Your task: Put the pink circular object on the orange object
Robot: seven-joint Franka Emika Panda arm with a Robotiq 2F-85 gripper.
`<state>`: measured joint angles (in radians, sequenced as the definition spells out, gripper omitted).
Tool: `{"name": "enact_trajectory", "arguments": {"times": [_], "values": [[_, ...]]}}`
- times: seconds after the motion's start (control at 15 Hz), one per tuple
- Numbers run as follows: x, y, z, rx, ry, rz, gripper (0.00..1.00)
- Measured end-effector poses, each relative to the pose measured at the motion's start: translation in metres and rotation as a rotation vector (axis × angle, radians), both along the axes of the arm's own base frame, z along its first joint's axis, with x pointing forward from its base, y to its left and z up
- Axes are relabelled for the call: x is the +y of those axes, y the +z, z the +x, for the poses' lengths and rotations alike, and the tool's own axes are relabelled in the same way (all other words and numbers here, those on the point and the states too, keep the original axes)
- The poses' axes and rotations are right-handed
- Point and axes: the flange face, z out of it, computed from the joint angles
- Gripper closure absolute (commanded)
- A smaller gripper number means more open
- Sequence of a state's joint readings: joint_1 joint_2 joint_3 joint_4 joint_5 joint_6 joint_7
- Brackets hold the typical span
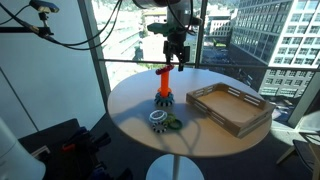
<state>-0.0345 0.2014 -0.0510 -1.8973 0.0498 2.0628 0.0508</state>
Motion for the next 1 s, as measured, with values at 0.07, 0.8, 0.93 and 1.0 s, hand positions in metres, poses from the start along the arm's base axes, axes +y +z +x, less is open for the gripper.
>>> {"name": "enact_trajectory", "arguments": {"times": [0.07, 0.8, 0.93, 1.0], "values": [[0.000, 0.000, 0.000, 0.000, -0.001, 0.000, 0.00], [-0.007, -0.016, 0.001, 0.027, -0.012, -0.001, 0.00], [-0.008, -0.019, 0.001, 0.032, -0.013, 0.000, 0.00], [-0.008, -0.020, 0.001, 0.034, -0.014, 0.000, 0.00]]}}
